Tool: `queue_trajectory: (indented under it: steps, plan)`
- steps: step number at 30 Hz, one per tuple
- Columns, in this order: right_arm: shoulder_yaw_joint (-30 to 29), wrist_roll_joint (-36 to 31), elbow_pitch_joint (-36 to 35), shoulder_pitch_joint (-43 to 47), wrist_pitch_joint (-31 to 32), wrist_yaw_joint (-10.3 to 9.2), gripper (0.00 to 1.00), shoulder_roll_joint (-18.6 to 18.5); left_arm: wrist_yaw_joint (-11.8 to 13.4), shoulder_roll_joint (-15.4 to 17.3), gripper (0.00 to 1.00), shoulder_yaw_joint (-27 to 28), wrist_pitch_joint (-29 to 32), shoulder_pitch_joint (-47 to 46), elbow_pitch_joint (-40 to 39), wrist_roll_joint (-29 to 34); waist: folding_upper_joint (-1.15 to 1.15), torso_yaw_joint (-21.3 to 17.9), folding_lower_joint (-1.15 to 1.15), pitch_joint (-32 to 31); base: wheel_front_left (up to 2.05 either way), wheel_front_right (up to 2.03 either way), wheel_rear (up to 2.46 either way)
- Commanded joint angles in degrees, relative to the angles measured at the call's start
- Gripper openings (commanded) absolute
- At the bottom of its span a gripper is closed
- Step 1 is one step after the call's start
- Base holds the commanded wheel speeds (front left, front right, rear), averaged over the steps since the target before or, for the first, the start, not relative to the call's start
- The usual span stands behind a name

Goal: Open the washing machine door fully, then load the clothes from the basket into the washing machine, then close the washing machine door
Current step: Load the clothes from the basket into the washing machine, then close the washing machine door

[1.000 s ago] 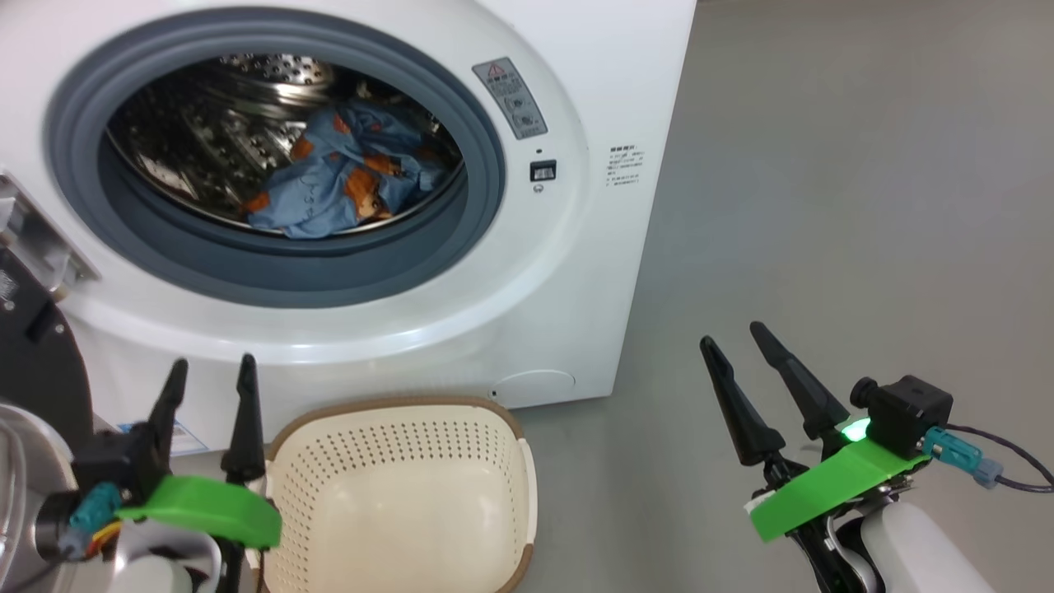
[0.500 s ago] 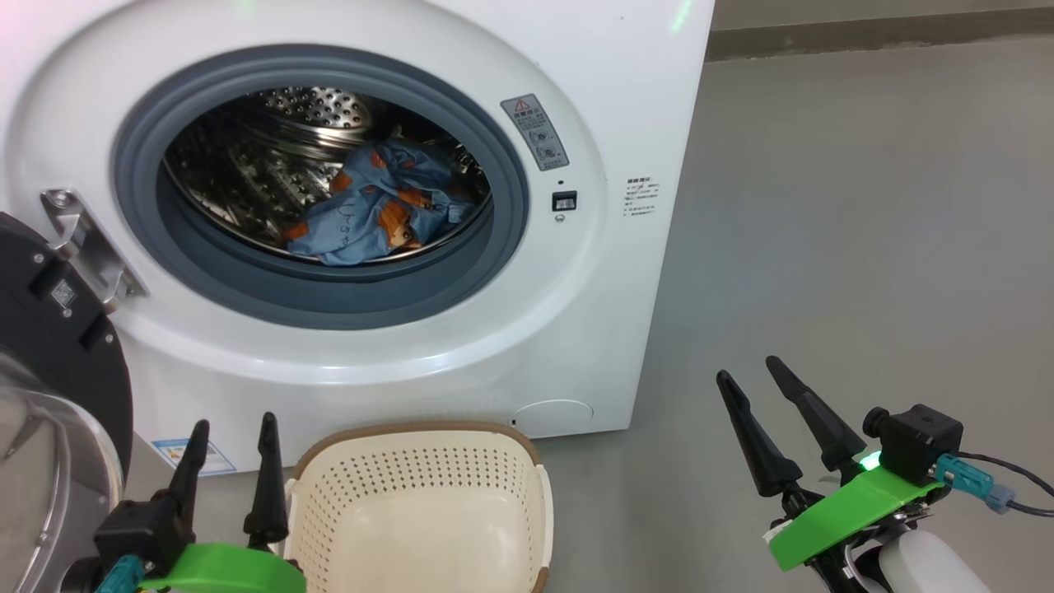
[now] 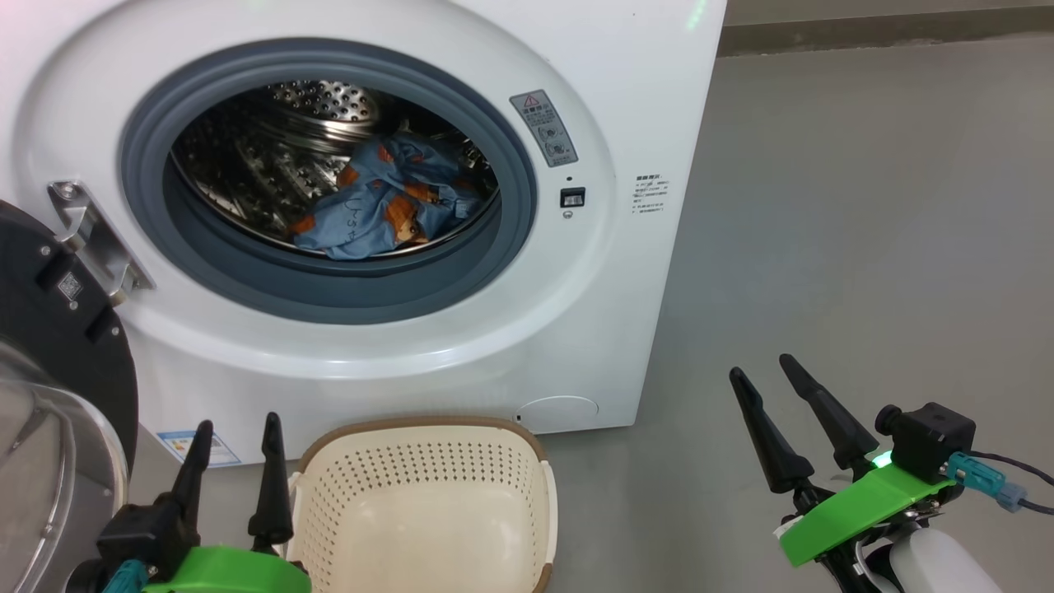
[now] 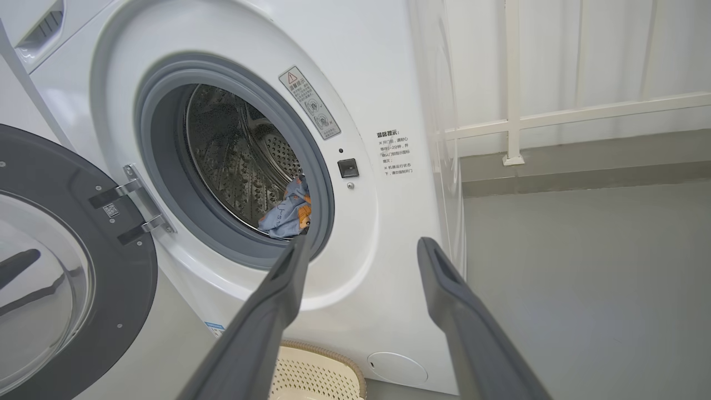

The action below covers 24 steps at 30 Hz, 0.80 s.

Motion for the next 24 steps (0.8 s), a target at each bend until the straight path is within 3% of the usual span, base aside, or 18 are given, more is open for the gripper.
queue_trajectory:
  steps: [1,24]
  plan:
    - [0.56,-0.27,-1.05,-0.35,-0.27,0.09,1.0,-0.66,-0.22,0.49,1.0,2.11,-0.37,-1.19,-1.65,0.52,0.0,0.1,0.0,0.19,0.0,0.0,0.0]
    - [-1.37,-3.34,-0.63,-1.13,-0.27,0.09,1.0,0.01,-1.47,-0.02,1.0,2.81,-0.37,-2.07,-1.21,0.82,0.0,0.19,0.0,0.99,0.0,0.0,0.0]
